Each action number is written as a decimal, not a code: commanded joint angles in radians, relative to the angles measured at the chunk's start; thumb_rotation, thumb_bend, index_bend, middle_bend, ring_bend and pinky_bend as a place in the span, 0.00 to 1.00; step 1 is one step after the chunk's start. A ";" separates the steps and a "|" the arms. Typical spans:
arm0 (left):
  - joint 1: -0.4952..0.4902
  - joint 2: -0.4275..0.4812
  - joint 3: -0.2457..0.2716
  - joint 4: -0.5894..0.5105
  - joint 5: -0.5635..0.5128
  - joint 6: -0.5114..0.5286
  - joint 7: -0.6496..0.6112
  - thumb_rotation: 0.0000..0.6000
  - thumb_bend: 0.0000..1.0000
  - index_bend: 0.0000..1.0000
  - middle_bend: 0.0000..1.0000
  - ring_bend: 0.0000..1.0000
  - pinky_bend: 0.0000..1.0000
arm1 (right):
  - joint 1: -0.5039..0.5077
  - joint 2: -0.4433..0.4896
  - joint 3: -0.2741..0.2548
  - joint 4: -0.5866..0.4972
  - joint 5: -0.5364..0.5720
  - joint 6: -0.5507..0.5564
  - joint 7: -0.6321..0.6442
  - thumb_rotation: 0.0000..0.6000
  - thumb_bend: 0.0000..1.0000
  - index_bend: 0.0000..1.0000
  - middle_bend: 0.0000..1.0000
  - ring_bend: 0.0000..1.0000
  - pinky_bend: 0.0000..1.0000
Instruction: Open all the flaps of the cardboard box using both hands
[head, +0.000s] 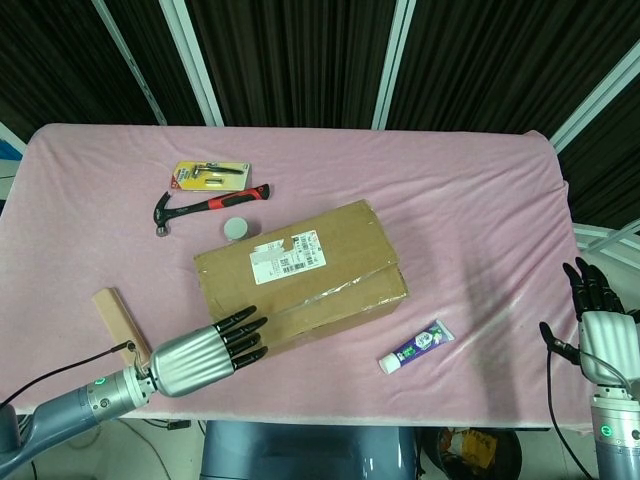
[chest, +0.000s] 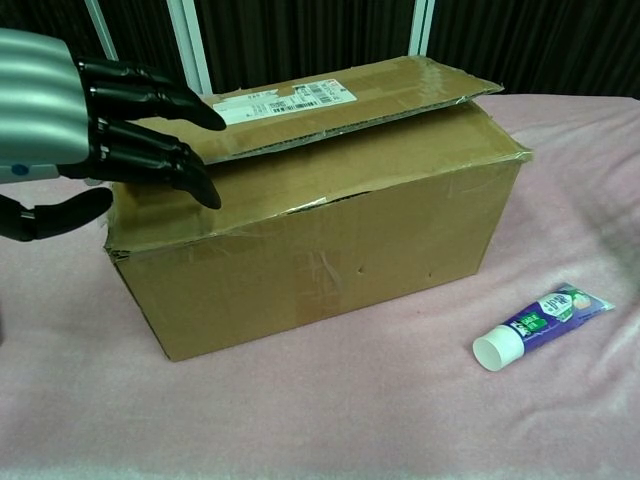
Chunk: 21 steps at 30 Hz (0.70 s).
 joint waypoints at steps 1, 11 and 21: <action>0.000 -0.003 0.006 0.004 0.001 -0.002 0.004 1.00 0.71 0.20 0.26 0.07 0.12 | -0.001 0.001 0.001 -0.002 0.002 -0.001 0.003 1.00 0.35 0.00 0.00 0.00 0.22; 0.004 -0.003 0.000 0.029 -0.019 0.007 0.045 1.00 0.73 0.21 0.27 0.10 0.17 | -0.001 0.002 0.001 -0.008 0.005 -0.003 0.009 1.00 0.36 0.00 0.00 0.00 0.22; 0.027 0.002 -0.023 0.054 -0.047 0.047 0.117 1.00 0.73 0.21 0.25 0.10 0.16 | -0.002 0.003 0.000 -0.012 0.006 -0.006 0.010 1.00 0.36 0.00 0.00 0.00 0.22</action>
